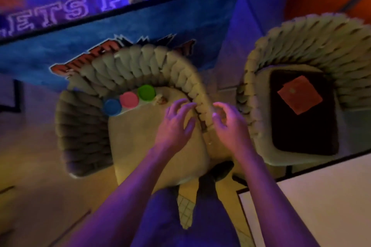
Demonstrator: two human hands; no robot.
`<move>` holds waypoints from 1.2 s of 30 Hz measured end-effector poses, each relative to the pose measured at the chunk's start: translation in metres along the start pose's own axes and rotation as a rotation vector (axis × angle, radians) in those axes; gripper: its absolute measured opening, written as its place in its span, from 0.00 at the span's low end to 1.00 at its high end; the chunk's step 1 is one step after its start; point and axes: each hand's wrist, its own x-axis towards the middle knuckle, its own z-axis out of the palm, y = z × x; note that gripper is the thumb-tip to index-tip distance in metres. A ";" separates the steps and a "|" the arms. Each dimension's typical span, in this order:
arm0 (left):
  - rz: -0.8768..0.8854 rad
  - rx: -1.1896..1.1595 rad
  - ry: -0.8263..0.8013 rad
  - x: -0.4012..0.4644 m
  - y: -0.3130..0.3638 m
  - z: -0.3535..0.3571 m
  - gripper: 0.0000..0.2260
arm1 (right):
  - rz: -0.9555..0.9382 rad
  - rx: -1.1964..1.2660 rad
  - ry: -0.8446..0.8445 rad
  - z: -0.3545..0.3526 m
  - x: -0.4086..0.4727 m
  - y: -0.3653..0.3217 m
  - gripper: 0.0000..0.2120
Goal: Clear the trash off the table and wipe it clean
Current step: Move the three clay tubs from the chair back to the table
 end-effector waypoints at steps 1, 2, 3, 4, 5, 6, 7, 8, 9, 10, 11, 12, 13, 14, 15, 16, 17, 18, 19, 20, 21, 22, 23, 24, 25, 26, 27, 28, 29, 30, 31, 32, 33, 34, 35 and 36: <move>-0.044 -0.010 0.019 -0.006 -0.020 -0.009 0.18 | -0.012 -0.006 -0.040 0.019 0.004 -0.012 0.15; -0.087 -0.011 0.035 -0.010 -0.036 -0.017 0.17 | -0.023 -0.012 -0.075 0.035 0.009 -0.019 0.14; -0.130 -0.008 0.049 -0.015 -0.053 -0.024 0.17 | -0.031 -0.027 -0.106 0.050 0.015 -0.027 0.15; -0.174 -0.003 0.063 -0.019 -0.070 -0.031 0.17 | -0.036 -0.043 -0.133 0.065 0.021 -0.034 0.15; -0.215 0.002 0.072 -0.022 -0.085 -0.037 0.17 | -0.030 -0.057 -0.155 0.076 0.028 -0.041 0.15; -0.263 0.002 0.080 -0.027 -0.103 -0.043 0.17 | -0.030 -0.069 -0.180 0.092 0.035 -0.048 0.15; -0.304 0.005 0.082 -0.031 -0.120 -0.048 0.18 | -0.020 -0.083 -0.200 0.105 0.042 -0.055 0.14; -0.334 0.014 0.077 -0.035 -0.135 -0.052 0.18 | -0.013 -0.092 -0.212 0.116 0.049 -0.059 0.14; -0.360 0.025 0.067 -0.038 -0.149 -0.055 0.19 | -0.005 -0.106 -0.221 0.126 0.056 -0.064 0.14; -0.387 0.029 0.061 -0.041 -0.165 -0.057 0.19 | -0.003 -0.119 -0.229 0.139 0.063 -0.067 0.14; -0.414 0.030 0.060 -0.044 -0.180 -0.059 0.20 | -0.003 -0.135 -0.236 0.152 0.069 -0.072 0.14; -0.442 0.033 0.062 -0.045 -0.195 -0.062 0.20 | -0.006 -0.151 -0.242 0.165 0.076 -0.076 0.14; -0.473 0.041 0.060 -0.045 -0.207 -0.064 0.21 | 0.000 -0.175 -0.252 0.176 0.083 -0.082 0.15; -0.513 0.046 0.059 -0.045 -0.222 -0.065 0.21 | 0.010 -0.201 -0.268 0.191 0.091 -0.087 0.15; -0.547 0.055 0.049 -0.043 -0.233 -0.067 0.22 | 0.019 -0.227 -0.284 0.200 0.098 -0.093 0.15; -0.580 0.061 0.047 -0.042 -0.247 -0.068 0.22 | 0.009 -0.252 -0.301 0.213 0.106 -0.097 0.15; -0.602 0.064 0.053 -0.040 -0.258 -0.069 0.22 | -0.003 -0.276 -0.319 0.224 0.114 -0.100 0.16; -0.609 0.060 0.066 -0.037 -0.269 -0.069 0.21 | -0.016 -0.290 -0.331 0.234 0.124 -0.099 0.16; -0.614 0.045 0.080 -0.034 -0.279 -0.069 0.21 | -0.014 -0.309 -0.343 0.243 0.133 -0.099 0.16; -0.623 0.029 0.097 -0.031 -0.288 -0.068 0.21 | -0.015 -0.321 -0.346 0.253 0.143 -0.096 0.17; -0.646 0.010 0.108 -0.027 -0.298 -0.067 0.21 | -0.012 -0.336 -0.347 0.262 0.153 -0.096 0.17; -0.673 -0.009 0.117 -0.022 -0.306 -0.066 0.21 | -0.012 -0.353 -0.343 0.269 0.163 -0.096 0.17; -0.701 -0.029 0.127 -0.017 -0.316 -0.064 0.21 | -0.009 -0.379 -0.342 0.278 0.172 -0.095 0.17; -0.718 -0.047 0.138 -0.011 -0.323 -0.062 0.22 | -0.007 -0.417 -0.343 0.284 0.183 -0.092 0.18; -0.736 -0.064 0.150 -0.005 -0.329 -0.059 0.23 | 0.003 -0.469 -0.358 0.291 0.192 -0.089 0.20; -0.755 -0.083 0.162 -0.001 -0.334 -0.057 0.24 | 0.016 -0.523 -0.382 0.296 0.200 -0.085 0.21; -0.773 -0.104 0.172 0.003 -0.338 -0.055 0.25 | 0.037 -0.573 -0.414 0.301 0.206 -0.081 0.22; -0.791 -0.130 0.178 0.006 -0.342 -0.052 0.27 | 0.060 -0.610 -0.452 0.305 0.210 -0.077 0.24; -0.806 -0.156 0.183 0.008 -0.347 -0.048 0.29 | 0.082 -0.634 -0.489 0.311 0.213 -0.074 0.26; -0.814 -0.178 0.193 0.010 -0.351 -0.044 0.30 | 0.106 -0.647 -0.524 0.314 0.216 -0.073 0.28; -0.815 -0.194 0.206 0.011 -0.354 -0.041 0.31 | 0.123 -0.651 -0.552 0.317 0.218 -0.071 0.28; -0.816 -0.204 0.216 0.013 -0.356 -0.038 0.31 | 0.137 -0.650 -0.577 0.320 0.221 -0.069 0.28; -0.816 -0.210 0.230 0.015 -0.357 -0.037 0.32 | 0.144 -0.637 -0.591 0.324 0.224 -0.067 0.27; -0.817 -0.213 0.246 0.017 -0.358 -0.036 0.31 | 0.149 -0.620 -0.598 0.327 0.226 -0.067 0.26; -0.816 -0.216 0.267 0.021 -0.358 -0.035 0.31 | 0.152 -0.598 -0.597 0.330 0.229 -0.066 0.26; -0.816 -0.223 0.290 0.022 -0.358 -0.036 0.30 | 0.157 -0.578 -0.596 0.331 0.230 -0.068 0.24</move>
